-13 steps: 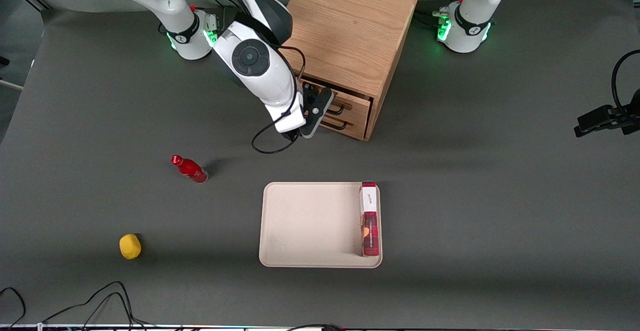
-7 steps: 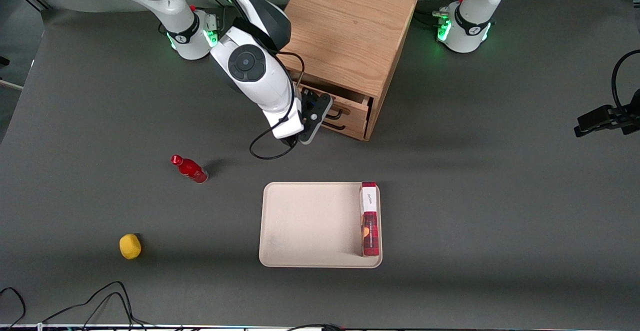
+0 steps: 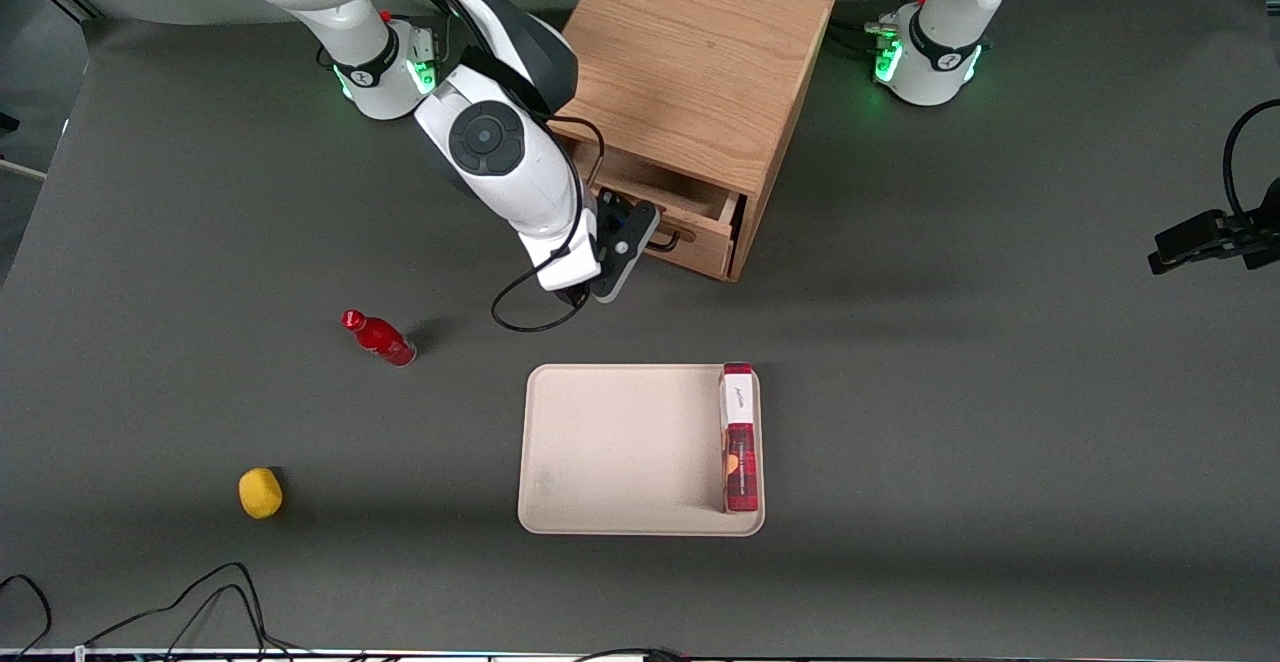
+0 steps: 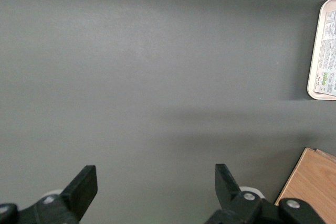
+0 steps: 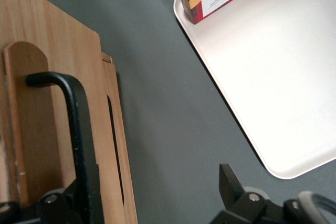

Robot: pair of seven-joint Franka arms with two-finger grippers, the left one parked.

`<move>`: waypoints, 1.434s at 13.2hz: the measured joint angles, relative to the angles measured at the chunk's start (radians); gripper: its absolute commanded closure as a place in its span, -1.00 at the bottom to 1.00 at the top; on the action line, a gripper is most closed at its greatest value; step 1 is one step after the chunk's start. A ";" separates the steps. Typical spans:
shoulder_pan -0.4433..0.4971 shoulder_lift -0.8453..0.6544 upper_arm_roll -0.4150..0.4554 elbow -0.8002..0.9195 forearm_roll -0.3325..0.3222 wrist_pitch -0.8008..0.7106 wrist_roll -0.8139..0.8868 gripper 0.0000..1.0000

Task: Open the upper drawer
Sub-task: 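Pull the upper drawer handle outward from the cabinet with the right gripper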

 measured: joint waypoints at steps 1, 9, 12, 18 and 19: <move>0.000 0.004 -0.002 0.006 -0.001 0.000 0.000 -1.00; -0.001 0.029 -0.020 0.048 -0.039 -0.001 -0.006 -1.00; -0.001 0.040 -0.030 0.068 -0.054 -0.001 -0.013 -1.00; -0.002 0.060 -0.049 0.103 -0.076 -0.001 -0.030 -1.00; -0.002 0.063 -0.053 0.109 -0.076 -0.001 -0.035 -1.00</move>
